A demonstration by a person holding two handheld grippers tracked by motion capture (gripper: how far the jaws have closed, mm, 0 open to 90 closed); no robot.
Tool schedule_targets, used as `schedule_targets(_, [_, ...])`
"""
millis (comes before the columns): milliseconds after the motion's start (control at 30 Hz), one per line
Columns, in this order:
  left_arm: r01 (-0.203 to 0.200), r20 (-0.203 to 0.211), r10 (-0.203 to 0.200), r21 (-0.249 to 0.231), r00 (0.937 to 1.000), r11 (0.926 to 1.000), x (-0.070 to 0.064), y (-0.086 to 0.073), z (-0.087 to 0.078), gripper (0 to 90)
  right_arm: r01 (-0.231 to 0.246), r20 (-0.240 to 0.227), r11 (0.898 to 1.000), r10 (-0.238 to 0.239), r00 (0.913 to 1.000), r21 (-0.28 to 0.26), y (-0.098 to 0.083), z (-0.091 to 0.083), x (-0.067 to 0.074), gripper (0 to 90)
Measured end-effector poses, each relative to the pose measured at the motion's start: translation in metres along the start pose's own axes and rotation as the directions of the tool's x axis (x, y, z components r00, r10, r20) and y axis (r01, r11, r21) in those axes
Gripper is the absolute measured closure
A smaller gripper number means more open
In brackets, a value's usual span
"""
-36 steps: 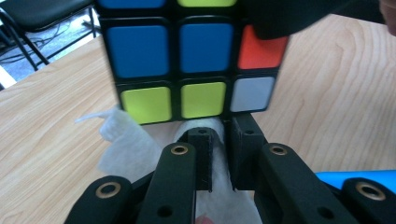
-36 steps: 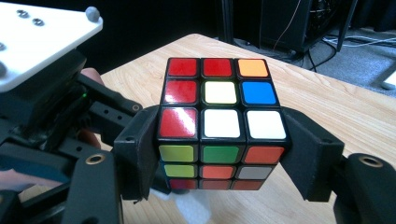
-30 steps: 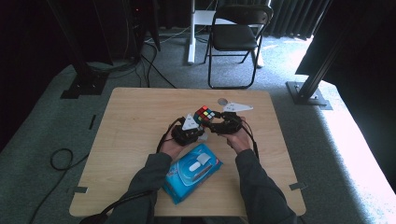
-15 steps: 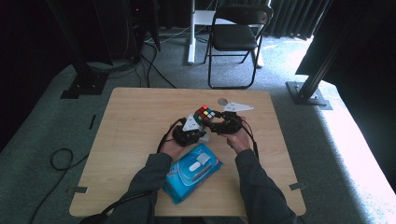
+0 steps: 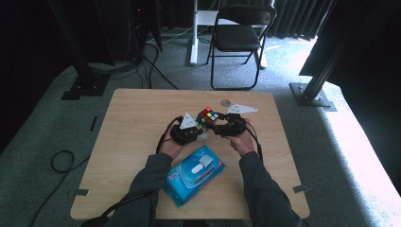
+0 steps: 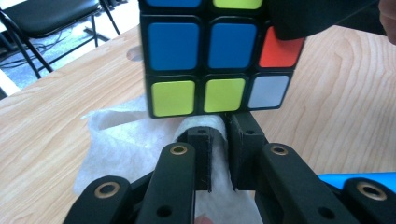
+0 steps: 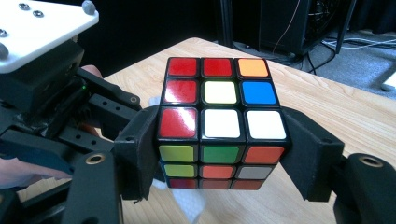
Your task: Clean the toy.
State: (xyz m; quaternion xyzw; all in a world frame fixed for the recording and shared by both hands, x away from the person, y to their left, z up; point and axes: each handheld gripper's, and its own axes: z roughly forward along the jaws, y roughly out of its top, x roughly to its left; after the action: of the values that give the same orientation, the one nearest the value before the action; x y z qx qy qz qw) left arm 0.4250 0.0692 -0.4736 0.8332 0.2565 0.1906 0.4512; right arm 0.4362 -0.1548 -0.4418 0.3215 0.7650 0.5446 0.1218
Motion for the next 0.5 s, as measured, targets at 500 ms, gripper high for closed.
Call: schedule_targets(500, [0.045,-0.047,-0.046,-0.017,0.9978,0.9988,0.014,-0.007,-0.012,80.3,0.014,0.045,1.000,-0.016,0.9989,0.025,-0.007,-0.002,-0.005,34.5])
